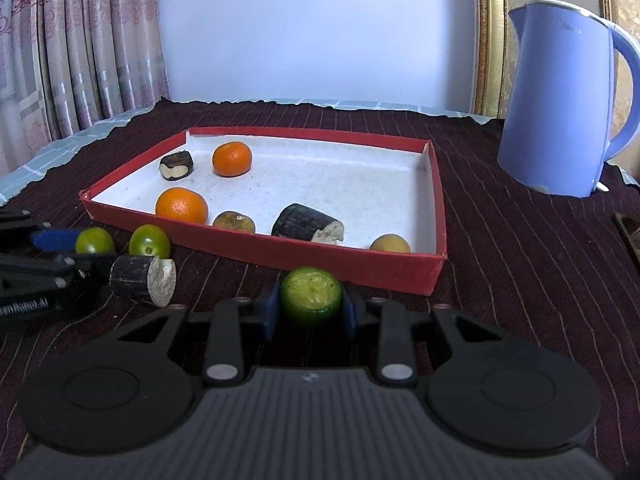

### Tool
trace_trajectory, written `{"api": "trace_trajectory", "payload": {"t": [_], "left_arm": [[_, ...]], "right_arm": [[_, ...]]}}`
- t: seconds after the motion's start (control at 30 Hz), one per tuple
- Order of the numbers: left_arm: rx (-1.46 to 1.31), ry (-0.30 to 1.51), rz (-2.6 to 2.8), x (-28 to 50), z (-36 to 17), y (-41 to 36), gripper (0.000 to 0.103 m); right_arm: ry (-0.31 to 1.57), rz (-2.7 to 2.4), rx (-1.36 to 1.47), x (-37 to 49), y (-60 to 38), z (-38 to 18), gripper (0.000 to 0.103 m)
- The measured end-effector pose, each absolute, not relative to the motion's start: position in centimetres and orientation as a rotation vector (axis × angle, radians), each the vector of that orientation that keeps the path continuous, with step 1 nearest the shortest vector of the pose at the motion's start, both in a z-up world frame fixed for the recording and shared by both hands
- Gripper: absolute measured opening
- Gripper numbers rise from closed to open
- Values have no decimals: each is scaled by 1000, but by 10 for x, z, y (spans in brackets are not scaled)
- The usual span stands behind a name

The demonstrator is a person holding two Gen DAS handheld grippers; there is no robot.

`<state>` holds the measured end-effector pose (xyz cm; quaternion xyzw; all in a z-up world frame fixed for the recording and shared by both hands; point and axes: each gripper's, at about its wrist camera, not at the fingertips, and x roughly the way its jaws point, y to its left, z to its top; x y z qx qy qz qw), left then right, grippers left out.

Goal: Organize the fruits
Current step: 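Close the left tool on a green tomato while the right tool closes on a green lime half, then carry the green tomato with the left tool while the right tool carries the lime half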

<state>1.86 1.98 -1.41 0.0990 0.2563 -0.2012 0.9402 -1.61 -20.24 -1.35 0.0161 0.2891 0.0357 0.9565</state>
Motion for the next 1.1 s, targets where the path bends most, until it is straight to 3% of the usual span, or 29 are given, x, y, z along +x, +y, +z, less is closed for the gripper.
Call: {"api": "trace_trajectory", "payload": {"t": [1.1], "left_arm": [[213,566,-219,64,22,-32,34]], "right_arm": [[433,78,20,-8,-191,34,30]]}}
